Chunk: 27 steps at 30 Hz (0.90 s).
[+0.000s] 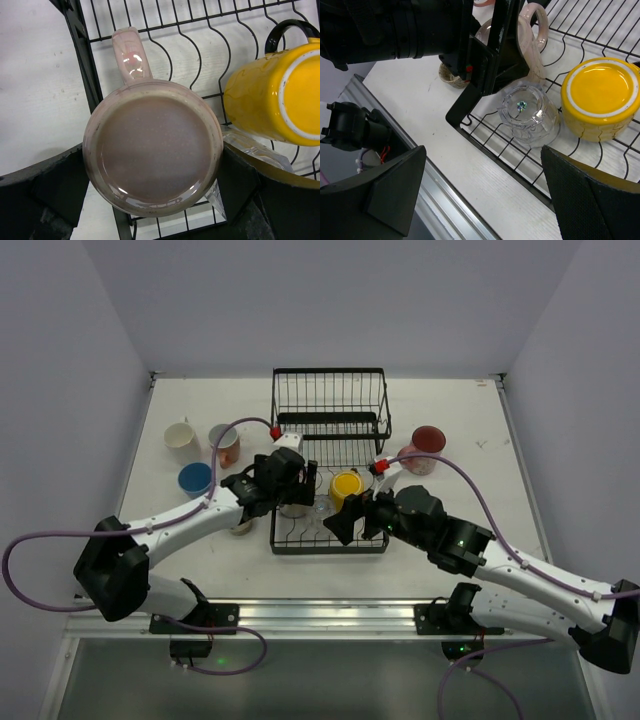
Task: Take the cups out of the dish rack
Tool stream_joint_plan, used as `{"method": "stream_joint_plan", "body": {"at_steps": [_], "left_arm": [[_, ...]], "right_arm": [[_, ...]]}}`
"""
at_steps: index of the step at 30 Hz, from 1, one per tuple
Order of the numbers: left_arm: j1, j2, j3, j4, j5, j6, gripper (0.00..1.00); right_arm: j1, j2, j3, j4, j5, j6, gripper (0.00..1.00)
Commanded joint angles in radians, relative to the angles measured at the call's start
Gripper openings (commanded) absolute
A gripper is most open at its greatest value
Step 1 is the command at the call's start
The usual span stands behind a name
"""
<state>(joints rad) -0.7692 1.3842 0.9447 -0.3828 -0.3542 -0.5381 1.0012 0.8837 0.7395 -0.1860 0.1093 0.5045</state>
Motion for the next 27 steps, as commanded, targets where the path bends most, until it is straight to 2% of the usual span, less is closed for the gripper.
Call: {"method": "stream_joint_plan", "body": {"at_steps": [1,5,8,9,14,17,27], "left_arm": [[-0.004,0.024,0.034,0.087,-0.057,0.024,1.0],[-0.004,0.026,0.016,0.116,-0.078,0.036,0.98],[-0.005,-0.003,-0.015,0.146,-0.092,0.038,0.77],[-0.004,-0.017,-0.035,0.172,-0.091,0.043,0.64],[-0.005,-0.121,-0.076,0.234,-0.057,0.07,0.24],[-0.008,-0.181,-0.09,0.257,-0.045,0.082,0.11],[-0.007,-0.336,-0.09,0.228,0.0,0.089,0.04]], "right_arm": [[0.004,0.006,-0.005,0.063,-0.016,0.003,0.99],[0.004,-0.002,-0.006,0.066,-0.028,0.009,0.99],[0.004,-0.005,-0.008,0.072,-0.036,0.016,0.99],[0.004,-0.006,-0.008,0.074,-0.039,0.017,0.99],[0.005,-0.012,0.003,0.077,-0.051,0.019,0.99],[0.007,-0.014,0.008,0.086,-0.059,0.023,0.99],[0.008,-0.002,-0.046,0.263,-0.025,0.14,0.99]]}}
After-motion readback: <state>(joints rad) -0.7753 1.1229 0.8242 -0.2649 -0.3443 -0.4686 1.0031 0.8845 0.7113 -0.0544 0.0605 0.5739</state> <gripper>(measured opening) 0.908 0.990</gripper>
